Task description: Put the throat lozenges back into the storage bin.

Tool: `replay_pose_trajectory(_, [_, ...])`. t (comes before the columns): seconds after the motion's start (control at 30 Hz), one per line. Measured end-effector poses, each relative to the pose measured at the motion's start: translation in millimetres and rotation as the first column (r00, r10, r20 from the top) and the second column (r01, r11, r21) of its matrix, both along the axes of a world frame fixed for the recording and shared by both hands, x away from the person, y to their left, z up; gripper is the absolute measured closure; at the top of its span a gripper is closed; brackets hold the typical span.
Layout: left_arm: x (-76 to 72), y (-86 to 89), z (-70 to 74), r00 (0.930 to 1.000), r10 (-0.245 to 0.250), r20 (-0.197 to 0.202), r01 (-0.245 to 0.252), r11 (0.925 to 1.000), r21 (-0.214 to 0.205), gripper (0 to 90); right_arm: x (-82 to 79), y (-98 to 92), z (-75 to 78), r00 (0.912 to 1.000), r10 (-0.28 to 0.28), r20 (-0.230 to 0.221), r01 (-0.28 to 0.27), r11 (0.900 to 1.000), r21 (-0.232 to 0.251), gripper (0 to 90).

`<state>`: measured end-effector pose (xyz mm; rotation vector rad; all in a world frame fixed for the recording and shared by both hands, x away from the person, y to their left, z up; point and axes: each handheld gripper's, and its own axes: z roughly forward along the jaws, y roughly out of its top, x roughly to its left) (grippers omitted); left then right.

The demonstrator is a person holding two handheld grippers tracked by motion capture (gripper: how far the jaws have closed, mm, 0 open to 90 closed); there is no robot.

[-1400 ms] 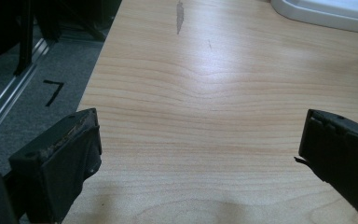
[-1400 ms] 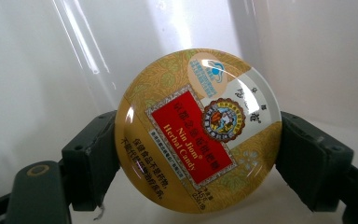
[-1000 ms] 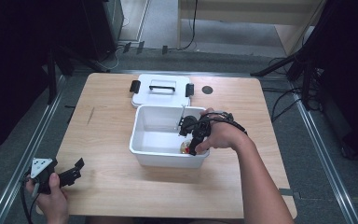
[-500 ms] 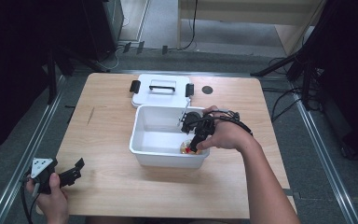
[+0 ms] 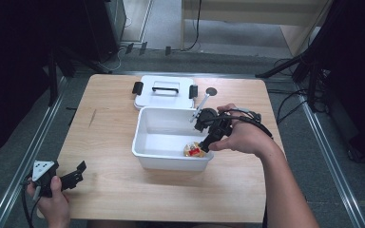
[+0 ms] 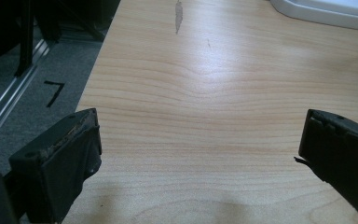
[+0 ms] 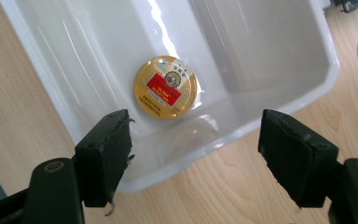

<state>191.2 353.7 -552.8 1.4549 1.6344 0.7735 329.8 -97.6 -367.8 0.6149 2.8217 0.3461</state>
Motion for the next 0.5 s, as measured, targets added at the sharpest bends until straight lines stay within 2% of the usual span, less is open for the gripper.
replay_pose_trajectory(0.2, [0.1,0.2,-0.1,1.0,0.001,0.001,-0.001,1.0,-0.001,0.0,-4.7,-16.2,5.3,0.9995,-0.032,0.007,0.032,0.9994,-0.015,24.1])
replay_pose_trajectory(0.5, [0.1,0.3,-0.2,1.0,0.001,0.002,-0.001,1.0,-0.004,0.0,-9.5,-45.7,3.0,0.995,-0.1,0.007,0.1,0.995,0.008,21.7])
